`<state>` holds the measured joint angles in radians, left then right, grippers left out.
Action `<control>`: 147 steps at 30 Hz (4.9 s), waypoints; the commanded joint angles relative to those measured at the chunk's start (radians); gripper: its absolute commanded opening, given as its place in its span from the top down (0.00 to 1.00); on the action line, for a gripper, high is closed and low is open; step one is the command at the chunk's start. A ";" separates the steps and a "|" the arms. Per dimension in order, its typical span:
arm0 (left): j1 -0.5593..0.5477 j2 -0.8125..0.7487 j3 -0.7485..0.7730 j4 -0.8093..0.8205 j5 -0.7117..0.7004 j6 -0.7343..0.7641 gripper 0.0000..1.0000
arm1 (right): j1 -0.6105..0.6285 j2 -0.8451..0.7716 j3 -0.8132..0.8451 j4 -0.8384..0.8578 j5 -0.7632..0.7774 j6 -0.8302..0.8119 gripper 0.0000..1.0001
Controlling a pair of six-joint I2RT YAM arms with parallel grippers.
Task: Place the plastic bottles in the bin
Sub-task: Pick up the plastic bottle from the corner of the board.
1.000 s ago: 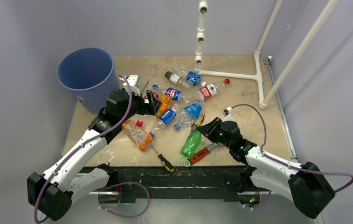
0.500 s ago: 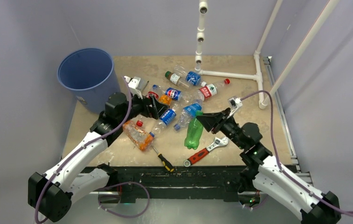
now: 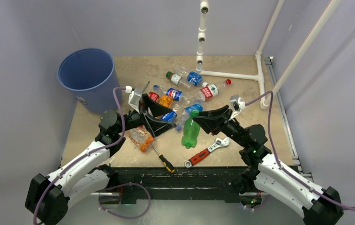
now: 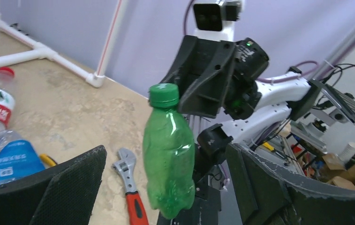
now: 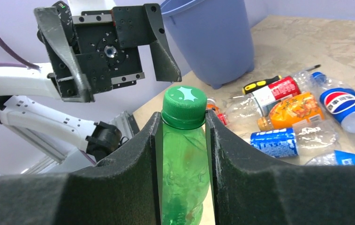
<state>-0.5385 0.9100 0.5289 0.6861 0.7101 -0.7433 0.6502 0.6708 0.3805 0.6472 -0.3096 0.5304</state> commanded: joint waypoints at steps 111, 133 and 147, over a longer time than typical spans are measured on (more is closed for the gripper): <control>-0.105 -0.071 -0.006 0.090 -0.015 0.062 0.33 | 0.337 0.264 0.058 0.251 0.031 -0.053 0.49; -0.111 0.064 0.378 -0.464 -0.109 0.242 0.21 | 0.357 0.184 0.077 -0.046 0.159 -0.230 0.59; -0.120 0.078 0.389 -0.428 -0.085 0.223 0.85 | 0.364 0.194 0.094 -0.063 0.163 -0.225 0.49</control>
<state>-0.6563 0.9886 0.8753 0.2184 0.6163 -0.5133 1.0035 0.8722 0.4141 0.5671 -0.1463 0.3202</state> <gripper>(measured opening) 0.321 0.630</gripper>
